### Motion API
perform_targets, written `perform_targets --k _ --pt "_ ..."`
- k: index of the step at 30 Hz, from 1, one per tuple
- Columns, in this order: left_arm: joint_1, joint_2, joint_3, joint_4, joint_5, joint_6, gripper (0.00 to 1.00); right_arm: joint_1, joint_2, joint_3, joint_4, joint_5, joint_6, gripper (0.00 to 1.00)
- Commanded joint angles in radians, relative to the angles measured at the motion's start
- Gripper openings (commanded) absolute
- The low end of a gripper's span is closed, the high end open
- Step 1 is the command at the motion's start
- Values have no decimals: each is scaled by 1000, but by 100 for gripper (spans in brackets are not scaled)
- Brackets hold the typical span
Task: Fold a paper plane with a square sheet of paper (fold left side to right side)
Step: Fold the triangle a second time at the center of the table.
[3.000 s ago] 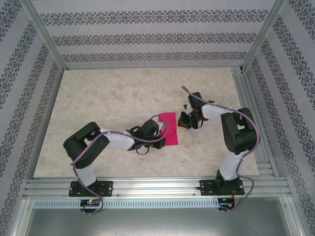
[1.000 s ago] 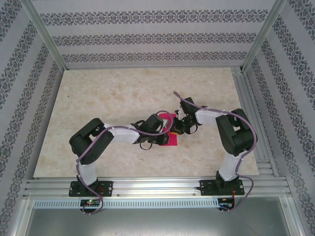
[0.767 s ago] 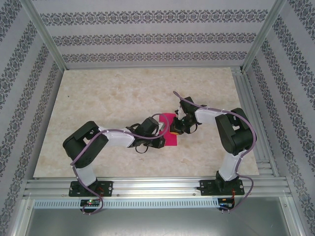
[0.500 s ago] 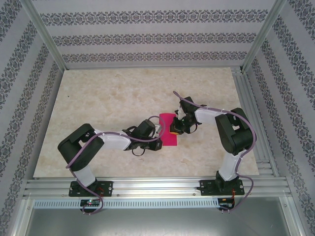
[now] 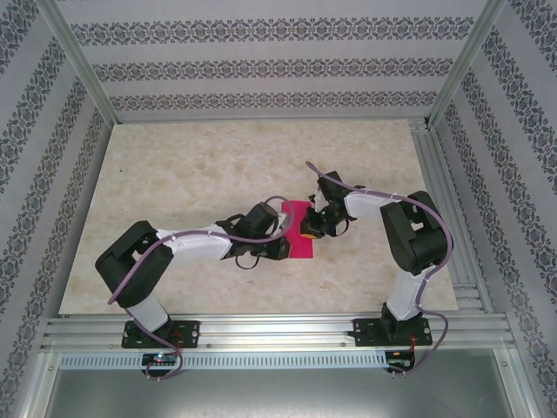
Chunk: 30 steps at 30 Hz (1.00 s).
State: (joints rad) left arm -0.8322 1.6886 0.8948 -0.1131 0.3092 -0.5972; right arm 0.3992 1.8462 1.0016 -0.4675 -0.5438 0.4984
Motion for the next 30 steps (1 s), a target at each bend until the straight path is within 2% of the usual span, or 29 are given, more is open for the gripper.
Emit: perform_targets --k 1,6,12,23,30 --pt "8 78 85 6 28 33 14 9 44 -14 -42 116 -12 8" --pt "11 192 157 22 26 38 14 12 37 -13 -49 120 -12 8" --pt "14 216 139 -7 -11 48 14 13 27 -18 -52 124 -12 8" --pt "19 64 -74 23 -29 -1 14 13 23 -19 -43 111 -14 8" --pt "41 -56 -56 -25 -16 0 18 13 -16 4 -16 70 -5 10"
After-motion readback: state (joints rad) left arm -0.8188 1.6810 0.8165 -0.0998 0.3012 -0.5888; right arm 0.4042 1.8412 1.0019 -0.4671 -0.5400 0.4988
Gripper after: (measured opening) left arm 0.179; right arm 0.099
